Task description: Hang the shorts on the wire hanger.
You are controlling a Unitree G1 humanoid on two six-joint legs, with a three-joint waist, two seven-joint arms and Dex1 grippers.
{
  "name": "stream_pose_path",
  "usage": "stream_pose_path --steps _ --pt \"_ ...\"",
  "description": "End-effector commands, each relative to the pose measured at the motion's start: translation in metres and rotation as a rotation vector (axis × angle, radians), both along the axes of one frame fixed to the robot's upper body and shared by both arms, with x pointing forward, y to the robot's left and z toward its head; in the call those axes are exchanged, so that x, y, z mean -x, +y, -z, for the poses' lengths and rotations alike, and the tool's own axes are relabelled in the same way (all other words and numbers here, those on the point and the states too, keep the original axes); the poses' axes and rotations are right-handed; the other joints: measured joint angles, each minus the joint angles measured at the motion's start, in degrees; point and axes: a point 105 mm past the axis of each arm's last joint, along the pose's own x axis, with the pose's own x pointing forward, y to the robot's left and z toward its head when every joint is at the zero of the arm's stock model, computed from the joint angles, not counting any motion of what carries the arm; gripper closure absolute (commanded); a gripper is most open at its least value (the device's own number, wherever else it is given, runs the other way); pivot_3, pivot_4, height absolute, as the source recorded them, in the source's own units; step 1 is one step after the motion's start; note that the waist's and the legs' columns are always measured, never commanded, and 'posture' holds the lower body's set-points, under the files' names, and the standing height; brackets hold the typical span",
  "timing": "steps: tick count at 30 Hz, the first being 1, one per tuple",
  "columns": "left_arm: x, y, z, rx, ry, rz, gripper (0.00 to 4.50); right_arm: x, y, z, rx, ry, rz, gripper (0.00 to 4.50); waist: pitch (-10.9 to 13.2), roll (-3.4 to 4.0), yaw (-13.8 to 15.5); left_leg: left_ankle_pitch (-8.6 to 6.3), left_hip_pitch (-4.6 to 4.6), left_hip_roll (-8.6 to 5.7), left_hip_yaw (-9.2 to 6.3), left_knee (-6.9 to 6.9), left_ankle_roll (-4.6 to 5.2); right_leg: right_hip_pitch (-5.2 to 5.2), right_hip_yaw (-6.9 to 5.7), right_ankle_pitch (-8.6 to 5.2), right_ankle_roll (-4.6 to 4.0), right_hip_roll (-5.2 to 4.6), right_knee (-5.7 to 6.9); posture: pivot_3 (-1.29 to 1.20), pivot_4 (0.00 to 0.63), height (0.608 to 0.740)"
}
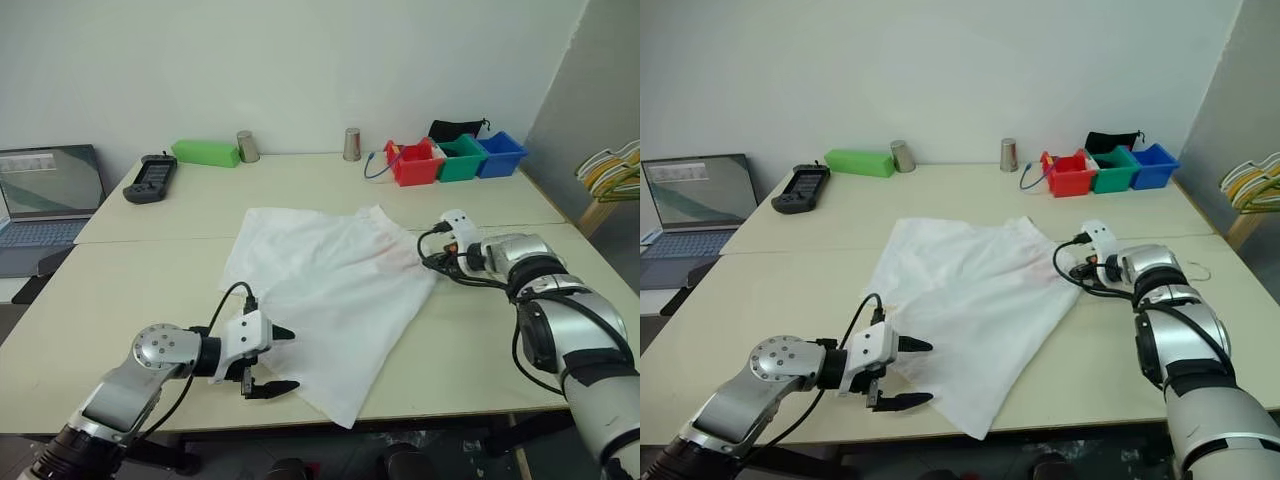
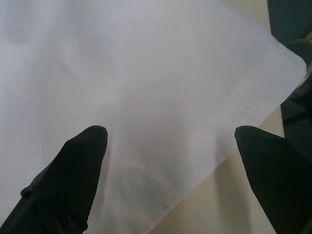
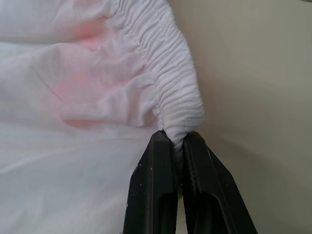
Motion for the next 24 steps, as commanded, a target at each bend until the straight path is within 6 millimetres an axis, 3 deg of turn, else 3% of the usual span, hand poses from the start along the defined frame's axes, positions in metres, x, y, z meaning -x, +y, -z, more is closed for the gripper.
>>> stream_pose_path --steps 1,3,6,8,15,20,24 --pt "-0.005 0.005 -0.012 0.040 -0.019 -0.055 0.00 0.004 -0.013 -0.004 -0.022 0.019 0.023 4.48 0.00 0.00 -0.03 0.00 0.00 0.00 0.00 0.00 0.00 0.00 0.01 0.00 0.00 0.00 0.00 -0.01 0.047 0.740" --pt "0.003 0.000 -0.014 0.065 0.008 -0.042 0.00 0.008 -0.014 -0.003 -0.046 0.043 0.011 4.48 0.00 0.00 -0.05 0.00 0.00 0.01 0.00 0.00 0.00 0.01 0.00 0.00 0.00 0.00 -0.01 -0.02 0.050 0.740" --pt "0.019 -0.012 -0.012 0.053 0.027 0.044 0.00 0.000 -0.006 -0.017 -0.133 0.029 0.084 4.48 0.00 0.00 -0.11 0.00 0.00 0.01 0.01 -0.01 0.00 0.01 0.02 0.00 0.00 0.00 -0.02 -0.02 0.050 0.740" --pt "0.010 -0.005 -0.010 0.041 0.010 0.002 0.00 -0.002 -0.006 -0.021 -0.135 0.026 0.103 4.48 0.00 0.00 -0.15 0.00 0.00 0.01 0.02 0.00 0.00 0.01 0.03 0.00 0.00 0.00 -0.01 -0.03 0.046 0.740" --pt "-0.024 0.029 -0.016 0.055 -0.031 -0.225 0.00 0.013 -0.037 -0.001 -0.104 0.104 0.193 4.48 0.00 0.00 -0.13 0.08 0.02 0.03 0.02 0.00 0.13 0.02 -0.01 -0.01 -0.01 0.10 0.00 -0.02 0.051 0.740" --pt "-0.014 0.033 -0.013 0.050 -0.016 -0.241 0.00 0.034 -0.057 0.016 -0.105 0.208 0.264 4.48 -0.01 -0.02 0.00 0.07 -0.01 -0.03 0.01 -0.02 0.12 0.03 0.00 -0.01 -0.01 -0.05 -0.07 -0.01 0.057 0.740" --pt "-0.009 0.033 -0.015 0.054 -0.012 -0.237 0.00 0.051 -0.055 0.024 -0.128 0.293 0.274 4.48 -0.02 -0.05 0.51 0.07 -0.03 -0.04 -0.06 -0.03 0.12 0.08 -0.08 -0.02 0.00 -0.09 -0.12 -0.02 0.059 0.740"
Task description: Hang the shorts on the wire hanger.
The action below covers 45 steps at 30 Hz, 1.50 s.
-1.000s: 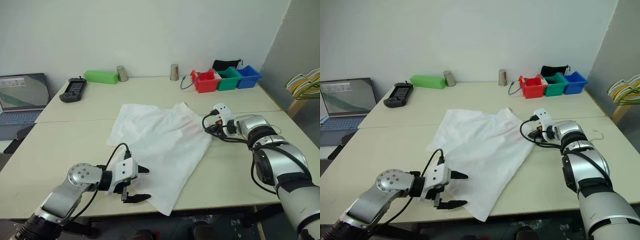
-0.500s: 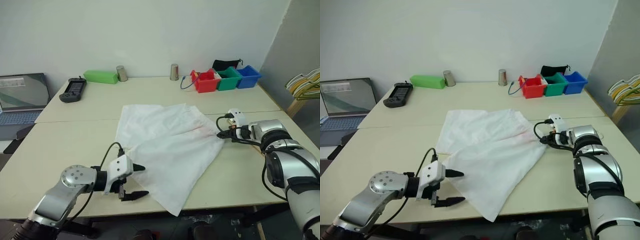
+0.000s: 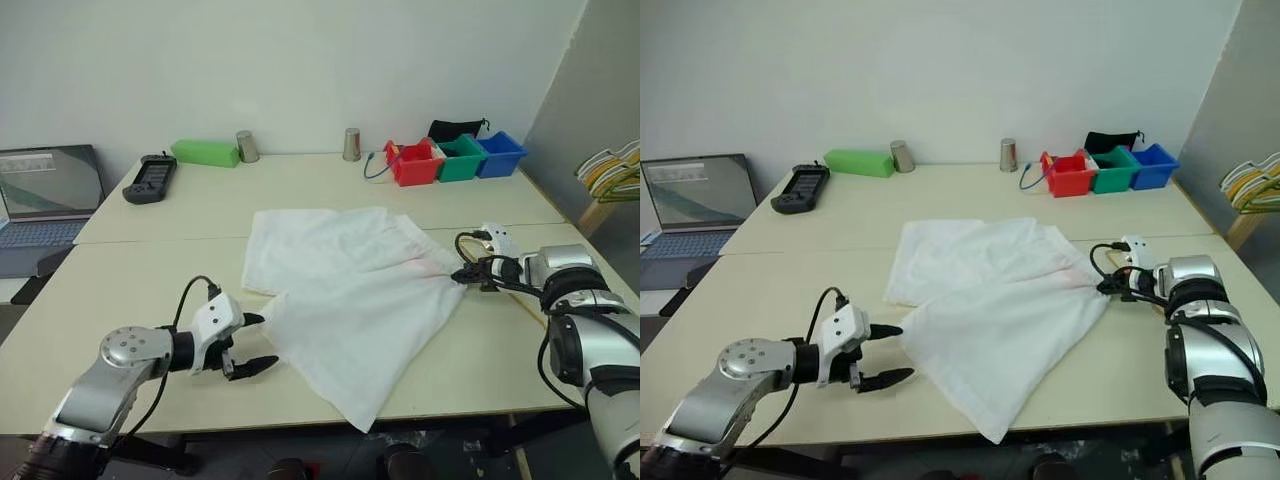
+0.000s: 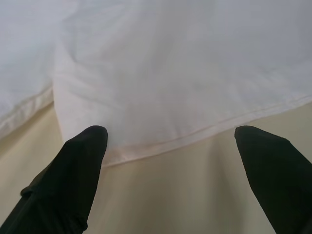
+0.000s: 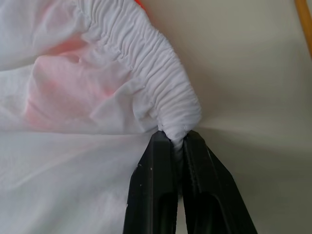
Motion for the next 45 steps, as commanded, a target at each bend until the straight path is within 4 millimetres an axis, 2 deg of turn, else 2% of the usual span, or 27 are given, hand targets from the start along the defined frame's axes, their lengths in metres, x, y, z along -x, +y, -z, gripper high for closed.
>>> stream_pose_path --steps 1,7,10,13,16,17,20,23,31,36,40,43,45 --pt "-0.002 -0.002 -0.018 0.011 -0.056 0.016 0.00 0.023 0.000 0.014 -0.020 0.120 0.028 4.48 -0.01 -0.02 0.29 0.00 0.00 0.00 -0.05 0.01 0.00 0.02 -0.06 0.00 0.00 0.00 0.01 -0.02 0.058 0.740" --pt "0.012 -0.021 -0.027 0.040 -0.033 0.127 0.00 0.048 0.020 0.011 -0.043 0.151 -0.007 4.48 -0.11 -0.17 0.51 0.00 0.14 0.09 -0.16 0.02 0.00 0.23 -0.25 -0.29 0.01 0.10 0.03 -0.03 0.054 0.740" --pt "0.015 -0.030 -0.024 0.004 -0.056 0.190 0.00 0.044 0.030 0.006 -0.057 0.121 0.000 4.48 -0.12 -0.16 0.29 0.00 0.20 0.21 -0.13 0.00 0.00 0.22 -0.24 -0.33 -0.03 0.23 0.04 -0.04 0.051 0.740" --pt "-0.006 -0.017 -0.021 -0.005 -0.079 0.099 0.00 0.038 0.030 0.003 -0.044 0.093 0.010 4.48 -0.12 -0.17 -0.20 0.00 0.26 0.26 -0.01 0.02 0.00 0.25 -0.23 -0.33 -0.05 0.31 0.06 -0.05 0.047 0.740" --pt "-0.050 0.007 -0.038 0.064 -0.159 -0.150 0.00 0.037 0.026 0.001 -0.034 0.083 0.017 4.48 -0.11 -0.17 -0.33 0.01 0.31 0.45 0.08 0.04 0.00 0.26 -0.23 -0.26 -0.15 0.50 0.06 -0.06 0.046 0.740" --pt "-0.059 0.015 -0.041 0.075 -0.164 -0.213 0.00 0.037 0.025 0.000 -0.032 0.081 0.018 4.48 -0.11 -0.21 -0.33 0.01 0.32 0.49 0.07 0.05 0.00 0.26 -0.25 -0.25 -0.16 0.53 0.07 -0.06 0.046 0.740" --pt "-0.066 0.036 -0.041 0.078 -0.120 -0.325 0.00 0.036 0.025 0.000 -0.029 0.075 0.020 4.48 -0.15 -0.25 -0.67 0.01 0.30 0.66 0.11 0.04 0.00 0.24 -0.27 -0.23 -0.17 0.72 0.05 -0.07 0.047 0.740" --pt "-0.059 0.040 -0.037 0.104 -0.025 -0.354 0.00 0.036 0.025 0.000 -0.029 0.073 0.018 4.48 -0.15 -0.26 -1.14 -0.01 0.21 0.70 0.18 -0.04 0.00 0.09 -0.17 -0.25 -0.19 0.73 0.03 -0.07 0.047 0.740" --pt "-0.027 0.027 -0.016 0.229 0.374 -0.347 0.00 0.035 0.028 0.002 -0.025 0.072 0.004 4.48 -0.11 -0.32 -1.57 -0.01 0.03 0.74 0.10 0.02 -0.01 -0.05 -0.17 -0.24 -0.18 0.62 0.04 -0.06 0.051 0.740" --pt "-0.026 0.036 0.001 0.093 0.330 -0.356 0.00 0.034 0.030 0.002 -0.023 0.073 -0.002 4.48 -0.11 -0.32 -1.61 0.00 0.10 0.71 0.19 0.01 -0.02 -0.03 -0.19 -0.24 -0.19 0.73 0.06 -0.06 0.053 0.740" --pt "-0.034 0.037 0.009 0.063 0.289 -0.378 0.00 0.033 0.032 0.002 -0.027 0.072 -0.004 4.48 -0.11 -0.31 -1.55 0.00 0.09 0.73 0.19 -0.04 -0.02 -0.06 -0.18 -0.24 -0.21 0.77 0.05 -0.06 0.054 0.740" --pt "-0.037 0.029 0.011 0.081 0.281 -0.358 0.45 0.033 0.032 0.002 -0.028 0.071 -0.005 4.50 -0.11 -0.31 -1.52 0.00 0.12 0.73 0.21 -0.01 -0.02 -0.03 -0.15 -0.23 -0.24 0.76 0.06 -0.06 0.054 0.740" --pt "-0.038 0.025 0.013 0.080 0.281 -0.344 0.94 0.033 0.033 0.001 -0.029 0.068 -0.005 4.50 -0.11 -0.31 -1.50 0.00 0.14 0.73 0.21 0.01 -0.02 0.00 -0.15 -0.22 -0.24 0.76 0.07 -0.07 0.054 0.740"
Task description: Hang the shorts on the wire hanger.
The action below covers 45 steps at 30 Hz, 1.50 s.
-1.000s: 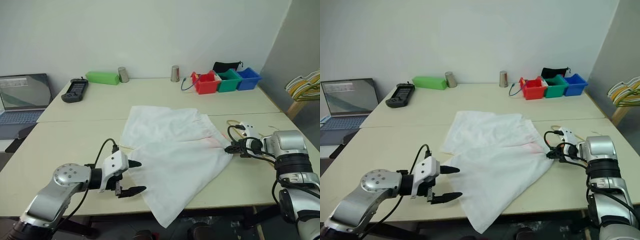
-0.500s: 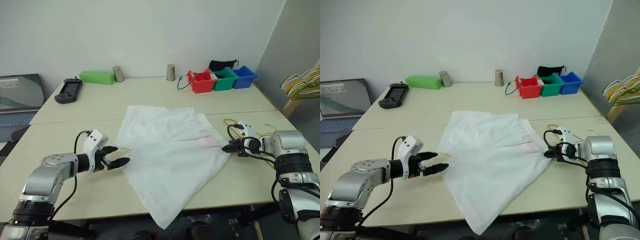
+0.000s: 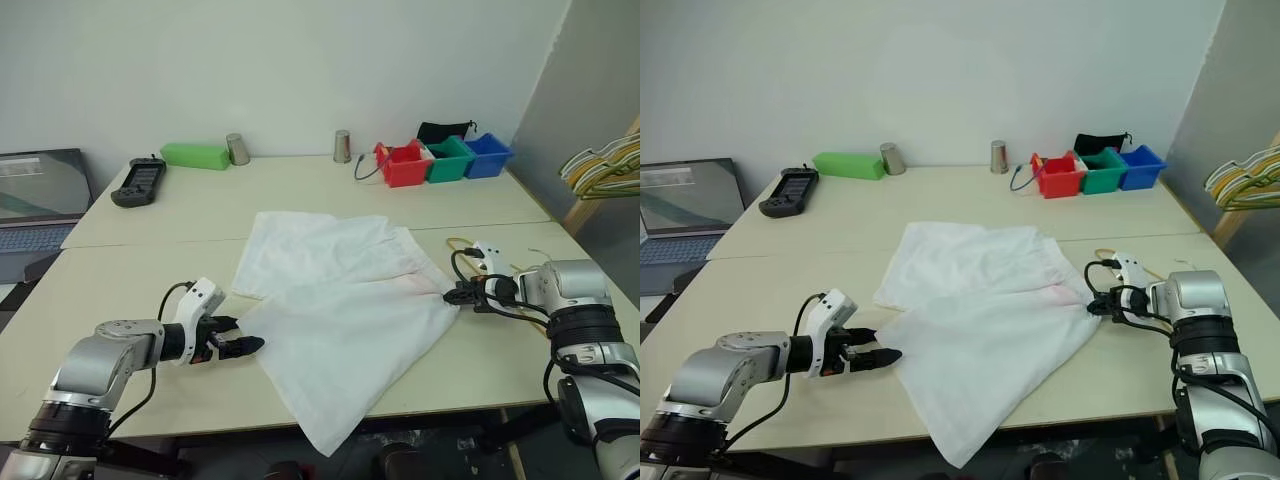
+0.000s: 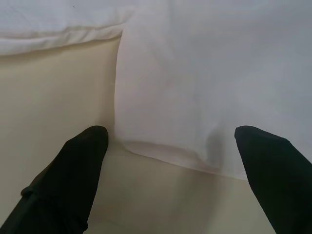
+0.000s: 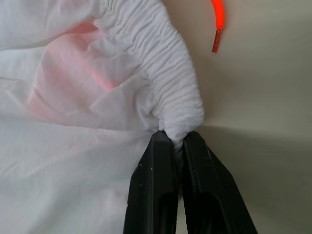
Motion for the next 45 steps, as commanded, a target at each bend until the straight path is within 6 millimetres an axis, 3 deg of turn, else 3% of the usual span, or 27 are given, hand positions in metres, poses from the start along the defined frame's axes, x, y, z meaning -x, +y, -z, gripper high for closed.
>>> stream_pose_path --steps 1,18,24,29,35,45 --pt "-0.004 -0.008 0.001 -0.008 -0.019 0.031 1.05 -0.002 0.001 -0.002 0.006 0.003 0.005 4.50 0.00 0.00 0.01 0.00 0.00 0.00 0.00 0.01 0.00 0.01 0.00 0.00 0.00 0.00 0.00 -0.07 0.054 0.740" --pt "-0.017 -0.005 -0.006 0.005 -0.057 0.022 4.38 -0.002 0.001 -0.003 -0.007 -0.011 0.024 4.50 0.02 -0.01 -0.37 0.00 -0.07 0.00 0.11 -0.03 0.00 -0.08 0.09 0.00 0.00 0.00 -0.06 -0.09 0.056 0.740" --pt "-0.029 0.008 -0.004 -0.042 -0.073 -0.043 4.45 0.003 -0.001 -0.005 -0.006 -0.013 0.027 4.50 0.04 -0.01 -0.33 0.00 -0.12 0.00 0.08 -0.04 0.00 -0.12 0.05 0.00 0.01 0.01 -0.06 -0.09 0.059 0.740" --pt "-0.066 0.027 -0.009 -0.124 -0.146 -0.093 4.45 0.017 0.002 -0.015 0.000 -0.040 0.069 4.50 0.09 -0.03 0.27 0.00 -0.19 -0.01 -0.01 -0.04 0.00 -0.18 -0.07 0.00 0.01 0.03 -0.05 -0.09 0.058 0.740" --pt "-0.103 0.017 -0.019 -0.166 -0.218 -0.048 4.45 0.044 0.020 -0.009 -0.024 -0.062 0.127 4.50 0.08 -0.04 0.49 -0.01 -0.40 0.03 -0.02 -0.10 -0.01 -0.47 0.10 0.00 0.01 0.09 -0.01 -0.13 0.057 0.740" --pt "-0.129 0.009 -0.028 -0.233 -0.285 -0.022 4.45 0.071 0.034 0.000 -0.044 -0.124 0.190 4.50 0.08 -0.05 -0.75 -0.02 -0.64 0.00 -0.13 -0.08 -0.02 -0.64 0.07 0.00 0.02 0.01 -0.03 -0.17 0.054 0.740"
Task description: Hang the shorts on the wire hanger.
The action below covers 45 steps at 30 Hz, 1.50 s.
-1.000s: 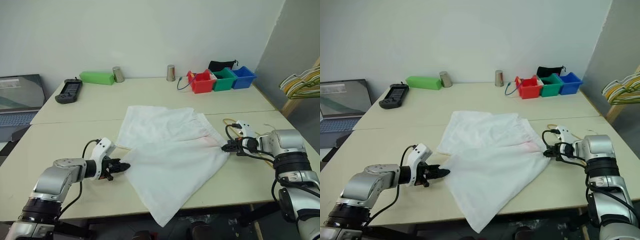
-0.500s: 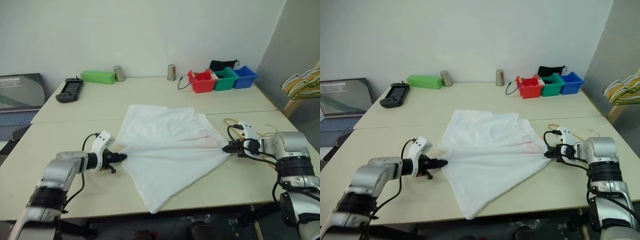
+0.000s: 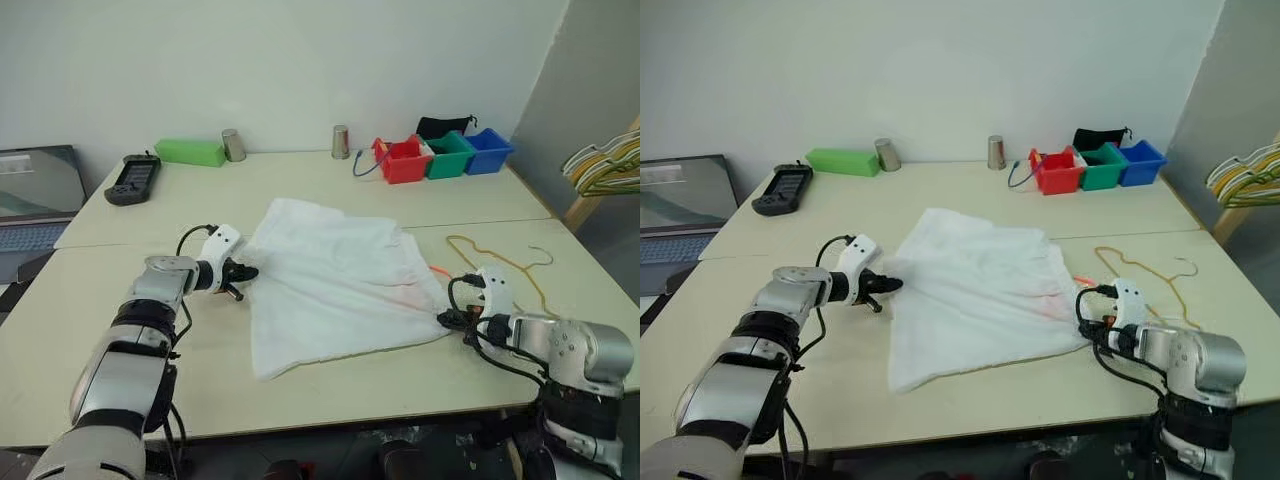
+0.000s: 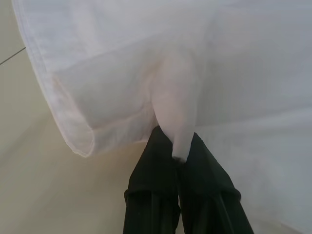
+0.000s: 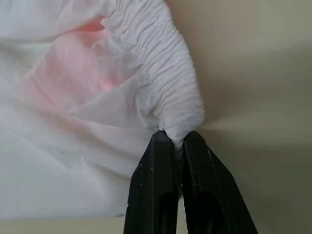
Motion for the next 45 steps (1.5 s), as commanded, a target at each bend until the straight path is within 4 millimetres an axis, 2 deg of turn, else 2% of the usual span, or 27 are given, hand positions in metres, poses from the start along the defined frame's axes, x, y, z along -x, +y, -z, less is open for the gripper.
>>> stream_pose_path --steps 1,7,9,11,12,13,17,20,22,28,29,33,35,38,40,41,45 --pt "-0.011 -0.001 -0.015 -0.028 -0.062 0.005 4.45 0.006 0.003 -0.002 0.002 -0.014 0.009 4.50 0.00 0.00 -0.30 0.00 0.01 0.00 0.01 0.00 0.00 0.00 0.00 0.00 0.00 0.00 0.00 -0.18 0.052 0.740" --pt "-0.011 0.000 -0.014 -0.031 -0.067 0.016 4.45 0.002 0.002 -0.002 0.000 0.001 0.019 4.50 0.00 0.00 -1.42 0.00 0.01 0.00 0.01 0.01 0.00 0.01 0.00 0.00 0.01 0.00 0.01 -0.18 0.052 0.740" --pt "-0.011 0.001 -0.015 -0.031 -0.073 0.009 3.98 0.000 0.004 -0.003 -0.009 0.003 0.009 4.50 0.00 0.00 -1.51 0.00 0.02 0.00 0.00 0.00 0.00 0.01 0.00 0.00 0.01 0.01 0.01 -0.18 0.052 0.740" --pt "-0.010 0.005 -0.016 -0.025 -0.077 0.000 3.73 -0.001 0.007 -0.008 -0.011 -0.006 -0.025 4.50 0.00 -0.01 -1.44 0.00 0.01 0.01 0.00 0.00 0.00 0.01 -0.01 0.00 0.01 0.01 0.00 -0.14 0.052 0.740" --pt "-0.010 0.008 -0.016 -0.021 -0.079 -0.006 3.46 -0.002 0.009 -0.010 -0.009 -0.011 -0.048 3.88 0.01 -0.01 -1.42 0.00 0.00 0.01 -0.02 0.01 0.00 0.01 -0.01 0.00 0.01 0.01 0.01 -0.13 0.052 0.740" --pt "-0.009 0.011 -0.017 -0.023 -0.082 -0.012 3.30 -0.004 0.011 -0.015 -0.019 -0.022 -0.065 3.74 0.01 -0.01 -1.42 0.00 0.00 0.00 -0.01 0.01 0.00 0.01 0.00 0.00 0.01 0.01 0.01 -0.13 0.052 0.740" --pt "-0.006 0.020 -0.021 -0.032 -0.092 -0.013 2.43 -0.013 0.009 -0.027 0.007 -0.047 -0.086 2.72 0.02 -0.01 -1.43 0.00 0.01 0.00 0.00 0.01 0.01 0.00 0.01 0.00 0.01 0.02 0.02 -0.13 0.052 0.740" --pt "-0.005 0.030 -0.036 -0.007 -0.129 -0.030 1.72 -0.022 0.009 -0.045 0.013 -0.090 -0.112 1.93 0.03 -0.01 -1.43 0.00 0.00 0.02 -0.01 -0.01 0.01 -0.01 0.00 0.00 0.01 0.05 0.03 -0.12 0.053 0.740" --pt "-0.003 0.030 -0.045 0.013 -0.151 -0.017 1.38 -0.024 0.006 -0.050 0.052 -0.107 -0.108 1.55 0.04 -0.01 -1.37 0.00 -0.02 0.04 -0.04 -0.02 0.01 -0.03 -0.02 0.00 0.01 0.05 0.03 -0.11 0.052 0.740" --pt "0.012 0.024 -0.058 0.030 -0.186 0.028 0.02 -0.030 0.007 -0.064 0.110 -0.152 -0.102 0.01 0.05 0.00 -1.21 0.00 -0.11 0.15 -0.22 -0.02 0.01 -0.04 -0.09 0.00 0.01 -0.12 0.06 -0.10 0.051 0.740" --pt "0.014 0.023 -0.059 0.029 -0.188 0.037 0.02 -0.031 0.007 -0.066 0.127 -0.160 -0.106 0.01 0.05 0.01 -1.21 0.00 -0.13 0.15 -0.22 -0.01 0.01 -0.05 -0.08 0.01 0.01 -0.18 0.06 -0.10 0.051 0.740" --pt "0.034 0.028 -0.078 -0.011 -0.233 0.079 0.02 -0.037 0.013 -0.095 0.269 -0.307 -0.251 0.01 0.10 0.04 -1.24 0.00 -0.17 0.07 -0.12 0.02 0.01 -0.09 0.02 0.01 0.02 -0.30 0.04 -0.09 0.054 0.740" --pt "0.042 0.025 -0.083 -0.010 -0.240 0.095 0.02 -0.037 0.018 -0.102 0.292 -0.369 -0.339 0.01 0.10 0.05 -1.23 0.00 -0.17 0.09 -0.13 0.01 0.01 -0.10 -0.01 -0.01 0.05 -0.30 -0.01 -0.09 0.054 0.740" --pt "0.075 0.000 -0.079 0.018 -0.192 0.226 0.02 -0.032 0.031 -0.116 0.370 -0.548 -0.596 0.01 0.21 0.17 -1.16 0.00 -0.16 0.12 -0.20 -0.03 0.01 -0.07 -0.12 -0.04 0.09 -0.28 -0.05 -0.08 0.058 0.740" --pt "0.111 -0.026 -0.069 0.056 -0.130 0.371 0.02 -0.019 0.032 -0.112 0.431 -0.625 -0.841 0.01 0.39 0.22 -1.08 -0.01 -0.14 0.10 -0.12 -0.06 0.02 -0.03 -0.07 -0.08 0.16 -0.32 -0.14 -0.07 0.060 0.740" --pt "0.126 -0.039 -0.065 0.077 -0.132 0.436 0.02 -0.015 0.027 -0.102 0.483 -0.623 -0.942 0.01 0.48 0.23 -1.05 -0.02 -0.15 0.12 -0.12 -0.06 0.01 -0.01 -0.09 -0.09 0.18 -0.32 -0.22 -0.06 0.061 0.740" --pt "0.156 -0.059 -0.050 0.114 -0.088 0.523 0.02 -0.006 0.016 -0.078 0.550 -0.621 -1.172 0.01 0.98 -0.29 -0.07 -0.10 -0.13 0.14 -0.05 0.03 -0.11 0.03 -0.03 -0.13 0.23 -0.37 -0.29 -0.06 0.061 0.740"
